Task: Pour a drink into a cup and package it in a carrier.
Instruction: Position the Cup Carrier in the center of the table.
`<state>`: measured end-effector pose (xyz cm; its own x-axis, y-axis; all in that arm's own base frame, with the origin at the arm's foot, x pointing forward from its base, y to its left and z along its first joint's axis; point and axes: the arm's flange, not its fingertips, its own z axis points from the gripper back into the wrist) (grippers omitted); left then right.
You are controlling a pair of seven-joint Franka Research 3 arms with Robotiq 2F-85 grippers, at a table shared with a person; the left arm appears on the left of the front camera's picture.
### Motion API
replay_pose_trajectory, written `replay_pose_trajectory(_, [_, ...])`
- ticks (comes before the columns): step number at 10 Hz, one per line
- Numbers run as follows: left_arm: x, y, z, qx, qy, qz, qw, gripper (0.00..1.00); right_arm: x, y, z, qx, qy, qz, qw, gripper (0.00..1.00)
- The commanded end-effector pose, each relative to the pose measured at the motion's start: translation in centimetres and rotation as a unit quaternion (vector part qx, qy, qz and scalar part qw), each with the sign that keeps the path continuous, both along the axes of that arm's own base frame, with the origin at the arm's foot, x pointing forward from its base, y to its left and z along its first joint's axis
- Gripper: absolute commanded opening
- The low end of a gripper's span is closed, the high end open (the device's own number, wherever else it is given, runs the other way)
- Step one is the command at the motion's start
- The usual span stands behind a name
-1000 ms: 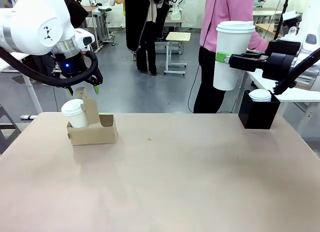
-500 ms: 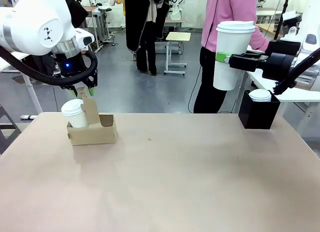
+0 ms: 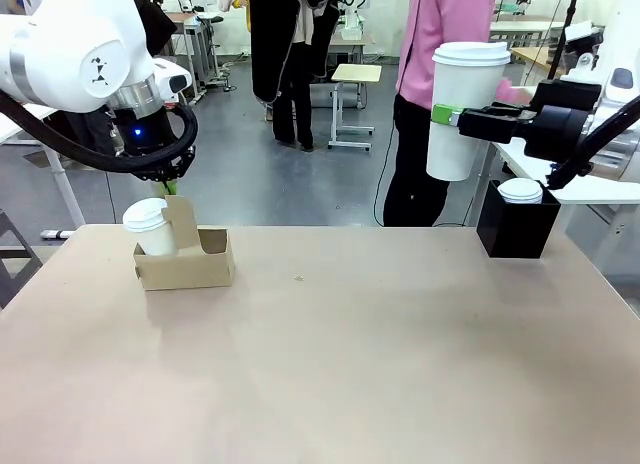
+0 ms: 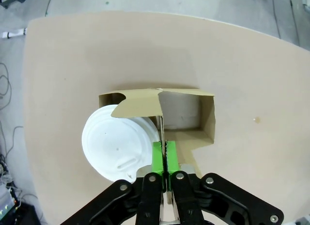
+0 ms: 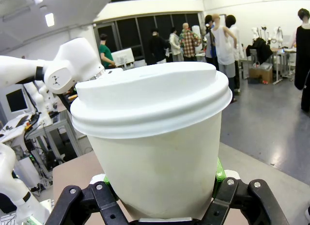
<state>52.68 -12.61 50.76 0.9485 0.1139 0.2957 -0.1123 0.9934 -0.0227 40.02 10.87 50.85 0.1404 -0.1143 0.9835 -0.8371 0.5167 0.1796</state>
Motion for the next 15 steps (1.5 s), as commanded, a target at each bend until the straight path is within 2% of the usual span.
replay_pose_trajectory(1, [0.5,-0.6,0.3,0.001,-0.004,0.017,1.0,0.0,0.0,0.1,0.2,0.004,-0.003,0.002,1.0,0.8])
replay_pose_trajectory(6, [0.1,-0.2,0.0,-0.002,0.0,0.002,1.0,0.01,0.0,0.1,0.2,0.004,-0.003,0.002,1.0,0.8])
replay_pose_trajectory(7, [-0.9,0.0,1.4,-0.004,-0.022,0.011,1.0,0.01,0.0,0.1,0.2,0.004,-0.003,0.002,1.0,0.8])
replay_pose_trajectory(10, [-4.5,-1.3,6.7,-0.023,-0.047,0.013,0.999,0.01,0.0,0.1,0.2,0.004,-0.003,0.002,1.0,0.8])
replay_pose_trajectory(13, [-10.6,-5.7,12.3,-0.034,-0.054,0.014,0.998,0.01,0.0,0.1,0.2,0.004,-0.003,0.002,1.0,0.8])
replay_pose_trajectory(15, [-14.3,-9.4,14.0,-0.043,-0.054,0.013,0.998,0.01,0.0,0.1,0.2,0.004,-0.003,0.002,1.0,0.8])
